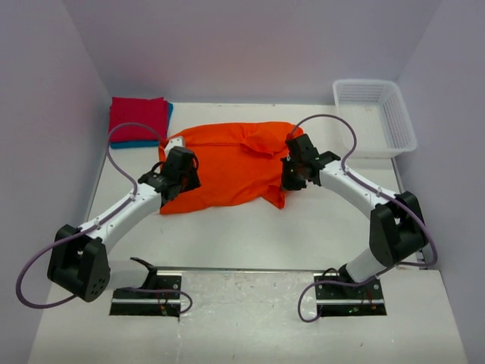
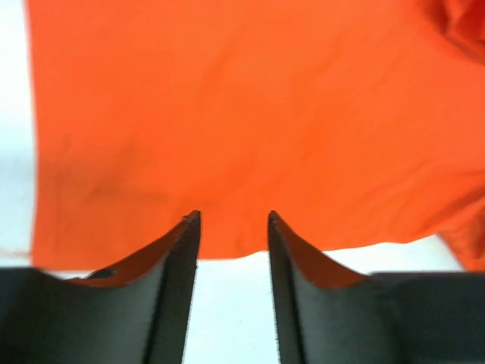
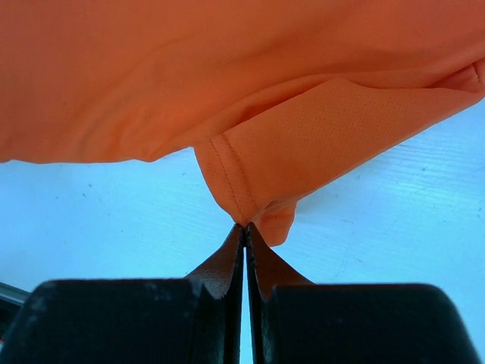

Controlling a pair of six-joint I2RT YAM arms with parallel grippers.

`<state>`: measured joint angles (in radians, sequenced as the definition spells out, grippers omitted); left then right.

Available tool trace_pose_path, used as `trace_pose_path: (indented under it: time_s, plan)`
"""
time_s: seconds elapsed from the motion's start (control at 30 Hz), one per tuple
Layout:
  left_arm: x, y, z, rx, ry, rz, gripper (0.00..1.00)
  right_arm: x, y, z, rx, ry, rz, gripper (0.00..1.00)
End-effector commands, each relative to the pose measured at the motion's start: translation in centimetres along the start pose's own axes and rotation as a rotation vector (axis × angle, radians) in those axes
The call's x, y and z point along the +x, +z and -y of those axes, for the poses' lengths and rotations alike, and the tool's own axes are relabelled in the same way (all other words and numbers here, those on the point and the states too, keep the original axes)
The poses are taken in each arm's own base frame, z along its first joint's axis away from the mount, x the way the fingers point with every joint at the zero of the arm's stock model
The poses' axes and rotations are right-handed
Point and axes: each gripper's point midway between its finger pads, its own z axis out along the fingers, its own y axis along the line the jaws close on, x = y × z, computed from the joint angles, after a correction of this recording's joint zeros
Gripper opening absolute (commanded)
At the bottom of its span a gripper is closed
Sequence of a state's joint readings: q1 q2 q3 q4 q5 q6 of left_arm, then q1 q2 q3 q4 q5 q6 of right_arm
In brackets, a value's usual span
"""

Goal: Fold and stack the t-shirts
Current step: Flatten out the tshirt

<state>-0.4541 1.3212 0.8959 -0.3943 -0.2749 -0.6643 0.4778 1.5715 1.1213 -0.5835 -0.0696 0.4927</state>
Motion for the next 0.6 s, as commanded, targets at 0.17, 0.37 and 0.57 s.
trace_pose_path:
  time_s: [0.17, 0.37, 0.57]
  plan:
    - [2.6, -0.6, -7.3, -0.271, -0.039, -0.071, 0.45, -1.1, -2.4, -2.4, -0.129, -0.06, 0.09, 0.0]
    - [4.4, -0.7, -10.9, -0.406, -0.03, -0.131, 0.45, -0.6, -2.7, -2.6, -0.152, -0.068, 0.09, 0.0]
    - [6.4, -0.3, -13.3, -0.414, -0.069, -0.188, 0.43, -0.6, -2.9, -2.5, -0.148, -0.068, 0.094, 0.0]
